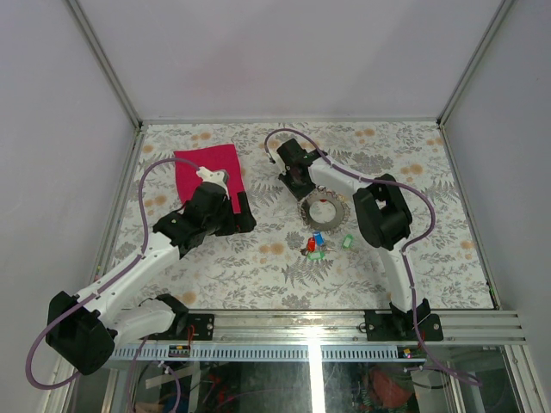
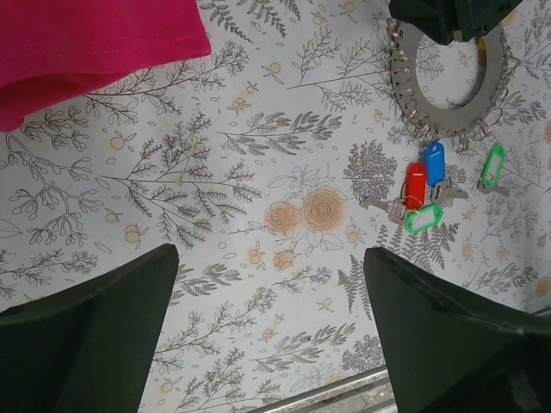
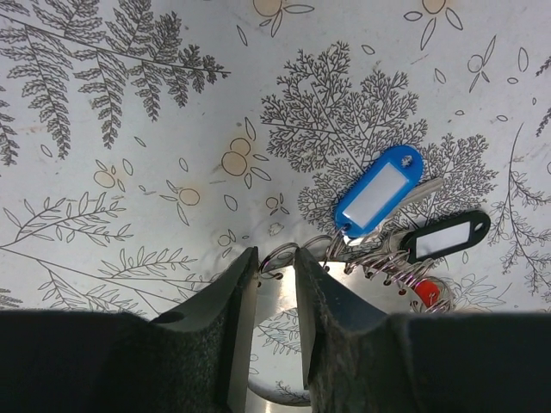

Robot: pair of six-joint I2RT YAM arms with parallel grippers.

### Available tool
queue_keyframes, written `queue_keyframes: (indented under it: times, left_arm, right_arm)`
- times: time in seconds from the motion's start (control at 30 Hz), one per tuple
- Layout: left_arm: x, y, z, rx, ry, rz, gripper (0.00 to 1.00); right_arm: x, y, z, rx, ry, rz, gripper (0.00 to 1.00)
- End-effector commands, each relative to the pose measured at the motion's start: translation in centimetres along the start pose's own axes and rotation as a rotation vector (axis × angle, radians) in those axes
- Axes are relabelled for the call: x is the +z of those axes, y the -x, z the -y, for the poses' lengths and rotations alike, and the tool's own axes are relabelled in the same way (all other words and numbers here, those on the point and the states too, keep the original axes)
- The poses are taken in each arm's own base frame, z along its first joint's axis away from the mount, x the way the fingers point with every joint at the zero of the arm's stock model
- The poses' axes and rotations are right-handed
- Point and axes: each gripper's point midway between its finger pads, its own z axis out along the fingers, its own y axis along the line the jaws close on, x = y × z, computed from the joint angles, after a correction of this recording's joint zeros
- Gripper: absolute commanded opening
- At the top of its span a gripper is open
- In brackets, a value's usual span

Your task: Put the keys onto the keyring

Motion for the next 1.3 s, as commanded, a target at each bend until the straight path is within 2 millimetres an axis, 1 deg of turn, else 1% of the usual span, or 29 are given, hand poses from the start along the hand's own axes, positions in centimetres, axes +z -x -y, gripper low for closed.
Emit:
queue_keyframes:
  times: [0.0, 0.13, 0.3, 0.6, 0.77, 1.07, 1.1, 1.13, 1.27]
  left_arm:
    - [0.0, 1.0, 0.4, -0.013, -0.023, 0.041, 0.91]
    - [0.0, 1.0, 0.4, -0.013, -0.023, 0.041, 0.91]
    - [0.0, 1.0, 0.4, -0.016, -0.022, 0.043, 0.91]
    - [0.0, 1.1, 0.4, -0.014, -0.023, 0.045, 0.91]
    - [0.0, 1.2, 0.4, -0.01, -0.02, 0.049, 0.91]
    - [-0.2, 2.0, 0.6, 0.006, -0.022, 0.076, 0.91]
    - [-0.3, 2.1, 0.6, 0.01, -0.025, 0.08, 0.91]
    - [-0.4, 2.2, 0.7, 0.014, -0.027, 0.086, 0.91]
    - [-0.8, 3.0, 1.2, 0.037, -0.056, 0.117, 0.91]
  right_arm:
    - [1.2, -0.2, 0.3, -0.023, -0.024, -0.026, 0.28]
    - [1.1, -0.2, 0.3, -0.024, -0.022, -0.025, 0.21]
    - [0.5, 0.3, 0.3, -0.023, -0.019, -0.008, 0.14]
    - [-1.3, 1.6, 0.1, -0.012, 0.003, 0.051, 0.0]
    - [-3.4, 2.9, -0.1, -0.004, 0.032, 0.127, 0.0]
    - [-7.0, 4.1, -0.8, 0.001, 0.089, 0.245, 0.0]
    - [-7.7, 4.5, -0.9, 0.001, 0.095, 0.269, 0.0]
    - [-7.7, 4.1, -1.1, 0.0, 0.106, 0.269, 0.0]
    - [-9.4, 4.6, -1.7, 0.003, 0.143, 0.343, 0.0]
